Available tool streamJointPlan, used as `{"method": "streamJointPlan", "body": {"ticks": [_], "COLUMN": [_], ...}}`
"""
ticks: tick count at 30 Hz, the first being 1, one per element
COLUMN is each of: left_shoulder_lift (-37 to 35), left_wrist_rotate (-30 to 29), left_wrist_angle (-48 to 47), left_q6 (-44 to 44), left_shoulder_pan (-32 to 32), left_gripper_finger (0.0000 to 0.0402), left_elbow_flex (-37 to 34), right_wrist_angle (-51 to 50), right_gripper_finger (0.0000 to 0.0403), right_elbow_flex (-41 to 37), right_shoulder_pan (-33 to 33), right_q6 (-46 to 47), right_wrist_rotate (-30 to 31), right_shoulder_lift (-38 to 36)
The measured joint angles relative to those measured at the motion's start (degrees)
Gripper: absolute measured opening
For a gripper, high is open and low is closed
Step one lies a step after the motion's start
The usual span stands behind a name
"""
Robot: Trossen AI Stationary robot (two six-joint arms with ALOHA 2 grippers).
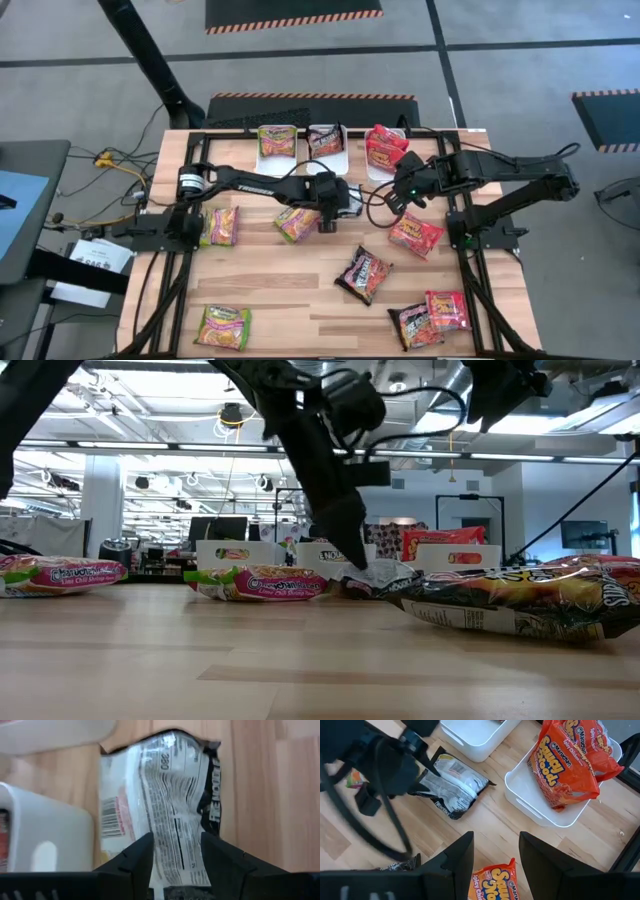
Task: Sort Maruchan noodles
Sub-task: Put the black noodle pack into the middle white bin
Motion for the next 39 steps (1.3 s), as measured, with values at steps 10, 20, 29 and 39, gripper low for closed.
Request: {"method": "streamJointPlan", "body": {"ticks": [10,20,29,39], "left_shoulder_lift": [3.42,7.02,7.54,8.23], "left_wrist_rotate": [-0.82,-1.89,3.17,18.19], "left_wrist_angle": [0.57,-0.13,-3.9,-21.51], "left_q6": [-2.18,-2.6,-2.42,-4.66], "left_shoulder_pan": [1.48,1.26,0.72,3.0], "left_gripper_finger": [0.0155,0.0087,0.0002,0.0], "left_elbow_flex": [0.17,0.5,4.88,19.53], "right_wrist_angle": [0.33,0.33,0.31,0.27], "right_gripper_finger": [0.018,0.018,0.018,0.018], "right_elbow_flex": [-0.02,-0.02,-0.02,0.12], "right_shoulder_pan": [-0.01,0.0,-0.11,-0.11], "right_q6": [-0.03,-0.05,-0.14,-0.2], "right_wrist_rotate": [0.0,-0.02,-0.02,-0.3], "right_shoulder_lift": [-0.02,0.0,0.0,-1.46]}}
